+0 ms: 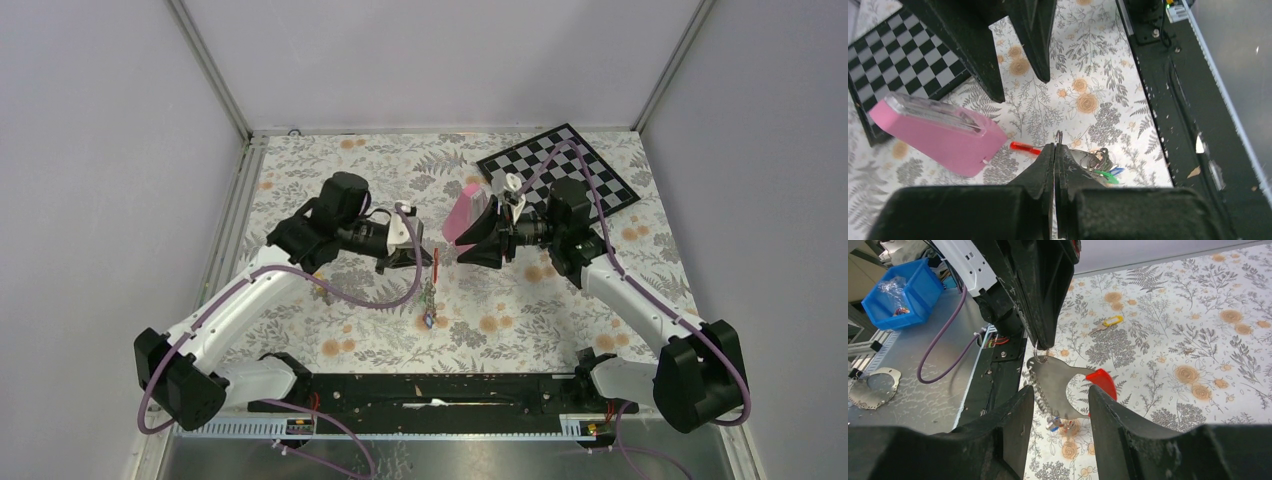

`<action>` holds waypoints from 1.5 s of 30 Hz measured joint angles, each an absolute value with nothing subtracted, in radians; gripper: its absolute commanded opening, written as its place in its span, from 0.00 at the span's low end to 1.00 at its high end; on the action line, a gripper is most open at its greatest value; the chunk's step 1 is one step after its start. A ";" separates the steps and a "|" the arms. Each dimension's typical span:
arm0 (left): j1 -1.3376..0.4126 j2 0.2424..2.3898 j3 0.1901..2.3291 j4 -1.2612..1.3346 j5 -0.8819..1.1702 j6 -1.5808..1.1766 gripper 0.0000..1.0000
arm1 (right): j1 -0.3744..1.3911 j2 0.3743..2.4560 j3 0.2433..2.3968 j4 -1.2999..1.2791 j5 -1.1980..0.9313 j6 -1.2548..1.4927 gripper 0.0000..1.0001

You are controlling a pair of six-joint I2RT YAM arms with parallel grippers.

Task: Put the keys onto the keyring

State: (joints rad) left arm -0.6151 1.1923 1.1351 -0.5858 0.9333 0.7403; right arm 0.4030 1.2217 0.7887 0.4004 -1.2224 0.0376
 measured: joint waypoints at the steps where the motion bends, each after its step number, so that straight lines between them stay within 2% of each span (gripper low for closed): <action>1: -0.615 1.195 1.135 -0.567 0.926 0.693 0.00 | 0.403 1.222 0.794 0.400 -1.221 0.039 0.51; 5: -0.601 1.200 1.135 -0.519 0.907 0.558 0.00 | 0.404 1.222 0.805 0.370 -1.207 0.012 0.52; 11: -0.500 1.213 1.149 -0.515 0.921 0.456 0.00 | 0.404 1.219 0.822 0.212 -1.165 -0.111 0.61; 18: -0.280 1.236 1.232 -0.603 0.962 0.424 0.01 | 0.424 1.237 0.919 0.008 -1.113 -0.242 0.55; 25: -0.124 1.226 1.311 -0.636 0.858 0.358 0.00 | 0.606 1.383 1.126 -0.156 -0.952 -0.382 0.55; 29: -0.029 1.211 1.319 -0.628 0.735 0.287 0.00 | 0.741 1.543 1.246 -0.217 -0.805 -0.424 0.54; 37: 0.143 1.251 1.458 -0.618 0.554 0.150 0.00 | 0.894 1.904 1.479 -0.229 -0.668 -0.381 0.53; 45: 0.178 1.337 1.581 -0.607 0.447 0.098 0.00 | 0.969 2.368 2.021 -0.376 -0.616 -0.334 0.56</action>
